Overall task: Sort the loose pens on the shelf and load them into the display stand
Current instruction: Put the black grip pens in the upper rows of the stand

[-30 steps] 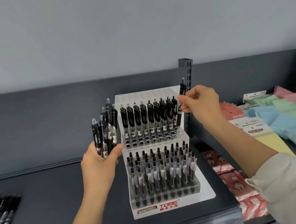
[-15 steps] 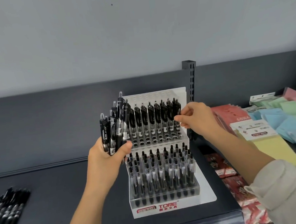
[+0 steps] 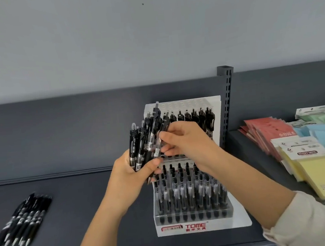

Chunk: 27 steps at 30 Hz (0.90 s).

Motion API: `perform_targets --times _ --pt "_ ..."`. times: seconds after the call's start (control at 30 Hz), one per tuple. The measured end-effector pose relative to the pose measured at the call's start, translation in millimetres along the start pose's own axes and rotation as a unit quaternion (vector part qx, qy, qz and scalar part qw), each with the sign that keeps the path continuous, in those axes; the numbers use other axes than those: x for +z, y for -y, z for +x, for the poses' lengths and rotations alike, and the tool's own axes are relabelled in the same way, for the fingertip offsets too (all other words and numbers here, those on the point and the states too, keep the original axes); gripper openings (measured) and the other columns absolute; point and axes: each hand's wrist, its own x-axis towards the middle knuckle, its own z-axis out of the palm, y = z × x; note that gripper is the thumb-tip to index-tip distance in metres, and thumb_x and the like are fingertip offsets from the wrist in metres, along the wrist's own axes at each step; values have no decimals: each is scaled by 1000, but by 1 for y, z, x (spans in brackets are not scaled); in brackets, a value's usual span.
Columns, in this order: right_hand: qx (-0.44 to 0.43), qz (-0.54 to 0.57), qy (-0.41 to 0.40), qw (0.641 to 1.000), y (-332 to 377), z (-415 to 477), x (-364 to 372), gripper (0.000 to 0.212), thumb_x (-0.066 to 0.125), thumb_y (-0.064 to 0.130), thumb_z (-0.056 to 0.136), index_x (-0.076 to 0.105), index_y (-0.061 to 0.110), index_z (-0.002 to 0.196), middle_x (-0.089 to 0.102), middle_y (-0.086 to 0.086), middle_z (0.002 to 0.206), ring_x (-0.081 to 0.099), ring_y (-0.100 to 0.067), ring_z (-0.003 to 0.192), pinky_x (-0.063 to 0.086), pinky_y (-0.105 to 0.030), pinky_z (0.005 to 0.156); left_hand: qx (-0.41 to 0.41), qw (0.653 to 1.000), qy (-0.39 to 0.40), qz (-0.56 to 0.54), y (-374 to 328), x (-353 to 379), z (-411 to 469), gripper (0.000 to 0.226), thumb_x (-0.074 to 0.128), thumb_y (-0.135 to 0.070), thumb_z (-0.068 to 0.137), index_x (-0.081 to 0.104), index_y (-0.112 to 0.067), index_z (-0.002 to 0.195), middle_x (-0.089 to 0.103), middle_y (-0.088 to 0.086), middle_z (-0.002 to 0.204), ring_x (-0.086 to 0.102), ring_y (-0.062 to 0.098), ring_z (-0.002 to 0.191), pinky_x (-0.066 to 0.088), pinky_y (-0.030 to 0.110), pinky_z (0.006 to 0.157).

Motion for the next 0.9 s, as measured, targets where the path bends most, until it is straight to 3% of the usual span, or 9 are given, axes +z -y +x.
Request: perform_targets --times 0.17,0.33,0.53,0.7,0.9 --pt "-73 -12 -78 994 16 18 4 10 63 13 88 63 15 78 67 0 71 66 -9 66 57 -19 66 -18 993 -108 -41 8 -23 2 12 66 -16 85 62 -18 97 74 1 87 71 10 79 57 22 63" --pt "-147 -154 -140 967 16 33 7 18 65 18 86 62 26 70 68 4 70 68 -13 72 57 -35 78 -20 987 -159 -7 21 -38 -1 8 65 -18 86 62 -22 93 73 5 84 65 7 62 49 22 57" --pt "-139 -270 -138 943 1 40 18 11 63 25 88 63 18 79 63 7 71 65 -14 77 51 -33 83 -24 987 -156 -9 28 -42 0 9 65 -16 87 60 -22 93 67 3 74 58 3 53 46 13 50" --pt "-82 -411 -94 903 -12 45 23 35 60 36 89 63 4 76 67 -8 70 64 -24 69 53 -38 76 -24 988 -150 -15 29 -44 0 9 65 -16 87 61 -22 92 64 -2 65 58 1 51 45 12 49" --pt "-57 -426 -75 900 -13 48 28 43 61 36 88 62 -4 70 68 -14 65 67 -28 64 56 -39 72 -31 993 -111 -4 28 -39 1 12 66 -19 86 61 -20 97 67 5 74 60 4 56 47 15 52"
